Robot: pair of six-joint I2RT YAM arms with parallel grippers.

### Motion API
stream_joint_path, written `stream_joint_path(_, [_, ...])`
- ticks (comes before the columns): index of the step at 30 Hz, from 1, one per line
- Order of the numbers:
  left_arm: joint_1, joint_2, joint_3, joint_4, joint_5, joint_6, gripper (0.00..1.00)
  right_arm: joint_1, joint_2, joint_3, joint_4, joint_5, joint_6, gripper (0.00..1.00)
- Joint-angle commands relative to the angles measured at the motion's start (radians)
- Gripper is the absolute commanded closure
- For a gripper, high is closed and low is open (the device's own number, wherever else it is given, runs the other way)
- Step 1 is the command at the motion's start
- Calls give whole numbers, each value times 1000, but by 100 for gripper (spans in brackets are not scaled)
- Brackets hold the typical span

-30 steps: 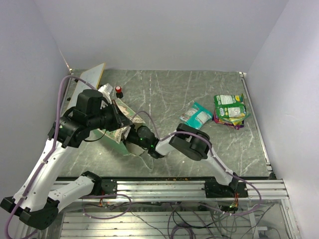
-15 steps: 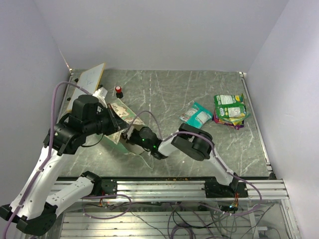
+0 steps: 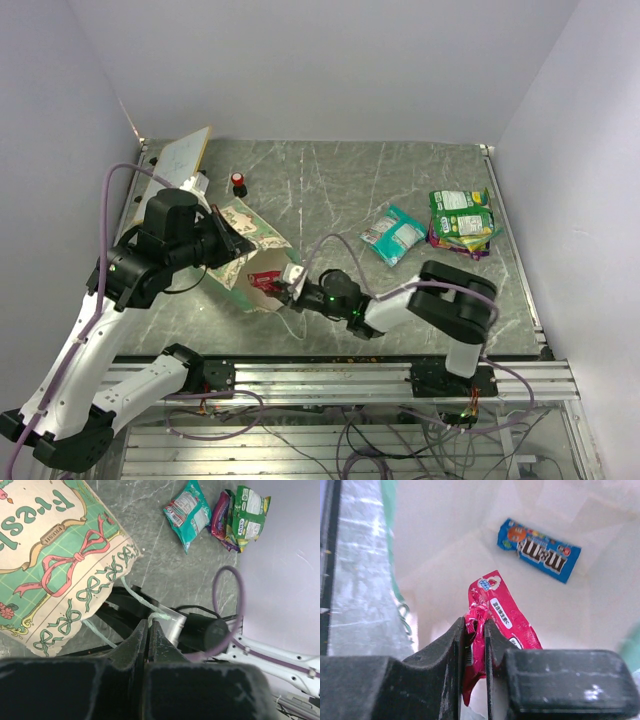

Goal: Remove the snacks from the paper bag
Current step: Take out the snack from the paper bag, then place the snack at the center of the board.

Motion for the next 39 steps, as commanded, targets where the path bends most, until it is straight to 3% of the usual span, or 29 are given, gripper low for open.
stream_joint_path(1, [3, -10, 13, 50, -31, -19, 93, -1, -193, -86, -63, -29, 14, 96])
stream_joint_path(8, [3, 7, 32, 32, -61, -1, 93, -2, -624, -263, -345, 1, 11, 96])
stream_joint_path(13, [3, 23, 23, 49, -60, -2, 93, -2, -936, -276, -767, 23, 5, 100])
stream_joint_path(19, [3, 77, 74, -12, -106, 38, 93, -5, -1136, -239, -1032, 346, 40, 100])
stream_joint_path(21, [4, 104, 99, -37, -111, 56, 93, -12, -1133, -224, -1059, 505, 107, 100])
stream_joint_path(24, [3, 136, 124, -44, -95, 85, 93, -93, -1024, -147, -1178, 693, 343, 100])
stream_joint_path(32, [4, 185, 135, -28, 28, 170, 93, -366, -723, 53, -1541, 801, 811, 100])
stream_joint_path(36, [3, 198, 138, -6, 169, 201, 93, -466, -684, 83, -1656, 765, 911, 100])
stream_joint_path(39, [3, 195, 130, 1, 177, 266, 93, -514, -679, 45, -1580, 747, 871, 100])
